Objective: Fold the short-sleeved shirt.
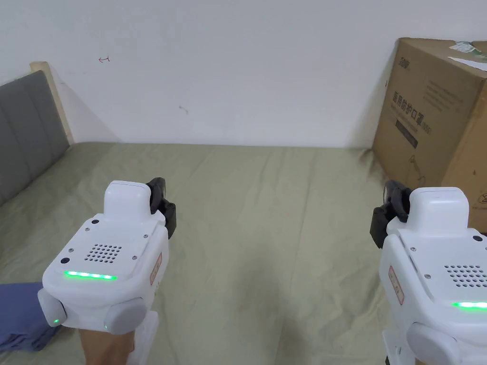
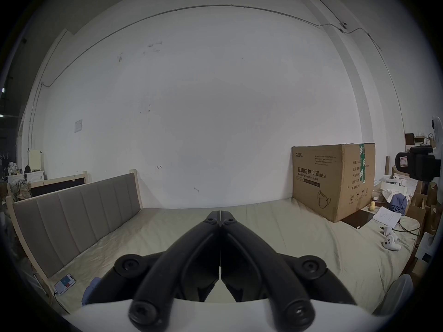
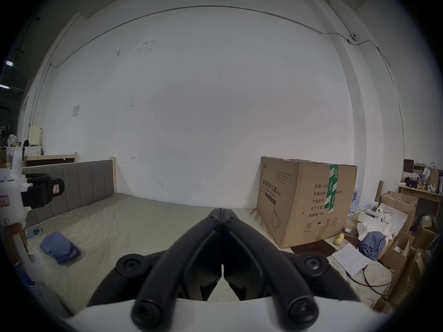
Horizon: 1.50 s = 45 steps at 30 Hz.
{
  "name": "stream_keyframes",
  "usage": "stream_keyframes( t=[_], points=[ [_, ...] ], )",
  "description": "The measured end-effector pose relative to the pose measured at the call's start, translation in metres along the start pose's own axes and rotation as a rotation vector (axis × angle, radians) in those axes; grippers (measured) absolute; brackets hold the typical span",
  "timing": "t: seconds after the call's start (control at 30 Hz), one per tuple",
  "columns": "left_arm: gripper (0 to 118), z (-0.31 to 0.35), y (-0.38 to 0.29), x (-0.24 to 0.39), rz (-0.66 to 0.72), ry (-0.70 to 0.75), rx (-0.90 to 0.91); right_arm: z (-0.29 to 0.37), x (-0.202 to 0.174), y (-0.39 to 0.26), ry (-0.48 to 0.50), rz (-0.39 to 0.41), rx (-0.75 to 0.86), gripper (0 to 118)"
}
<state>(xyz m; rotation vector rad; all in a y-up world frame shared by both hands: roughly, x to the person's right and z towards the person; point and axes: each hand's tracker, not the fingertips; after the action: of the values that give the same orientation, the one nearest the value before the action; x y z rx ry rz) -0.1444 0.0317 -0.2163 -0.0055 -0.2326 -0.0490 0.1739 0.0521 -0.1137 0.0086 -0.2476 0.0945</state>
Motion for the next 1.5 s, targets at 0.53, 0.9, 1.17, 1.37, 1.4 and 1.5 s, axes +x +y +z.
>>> stream_keyframes(
  t=[0.53,0.9,1.17,1.37,1.4,1.5],
  points=[
    [0,0.0021,-0.0002,-0.0009,-0.003,0.009,0.0,0.001,0.0,0.0003,0.001,-0.004,0.002,0],
    [118,0.0012,-0.0045,0.0036,-0.029,0.027,0.001,-0.0006,0.0037,-0.0031,-0.01,-0.029,-0.007,118],
    [118,0.0042,-0.0039,0.0035,-0.018,0.048,0.03,0.0032,0.0057,-0.0034,-0.022,-0.032,-0.002,118],
    [118,0.0063,-0.0021,0.0041,-0.032,0.054,0.046,0.0043,0.0051,-0.0034,-0.02,-0.033,-0.005,118],
    [118,0.0065,-0.0014,0.0045,-0.03,0.052,0.046,0.0048,0.0048,-0.0036,-0.02,-0.034,-0.004,118],
    [118,0.0069,-0.0007,0.0047,-0.024,0.052,0.05,0.0051,0.0047,-0.0029,-0.018,-0.033,-0.005,118]
  ],
)
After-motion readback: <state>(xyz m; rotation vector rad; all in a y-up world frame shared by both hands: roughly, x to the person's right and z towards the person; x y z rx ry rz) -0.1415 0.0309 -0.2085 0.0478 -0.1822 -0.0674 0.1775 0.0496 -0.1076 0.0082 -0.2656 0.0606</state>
